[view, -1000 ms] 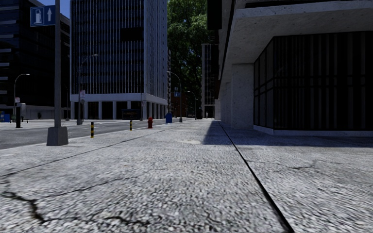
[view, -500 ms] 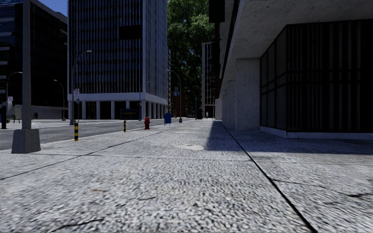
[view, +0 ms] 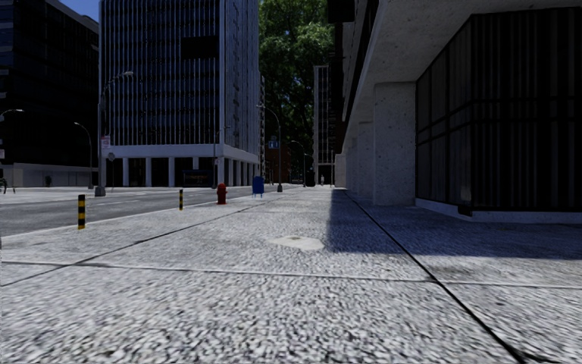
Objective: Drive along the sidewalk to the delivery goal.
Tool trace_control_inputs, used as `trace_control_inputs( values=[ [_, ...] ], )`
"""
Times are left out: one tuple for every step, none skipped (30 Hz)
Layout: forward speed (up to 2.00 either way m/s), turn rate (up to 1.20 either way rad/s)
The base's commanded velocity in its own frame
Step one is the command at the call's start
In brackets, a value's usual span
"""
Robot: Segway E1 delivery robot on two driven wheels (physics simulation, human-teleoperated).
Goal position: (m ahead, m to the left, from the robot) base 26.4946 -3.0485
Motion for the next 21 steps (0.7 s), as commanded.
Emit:
trace_control_inputs(
  values=[
    [2.0, 0.0],
    [2.0, 0.0],
    [2.0, 0.0],
    [2.0, 0.0],
    [2.0, 0.0],
    [2.0, 0.0],
    [2.0, 0.0],
    [2.0, 0.0],
    [2.0, 0.0],
    [2.0, 0.0],
    [2.0, 0.0],
    [2.0, 0.0],
    [2.0, 0.0],
    [2.0, 0.0],
    [2.0, 0.0],
    [2.0, 0.0],
    [2.0, 0.0],
    [2.0, 0.0],
    [2.0, 0.0],
    [2.0, 0.0],
    [2.0, 0.0]
  ],
)
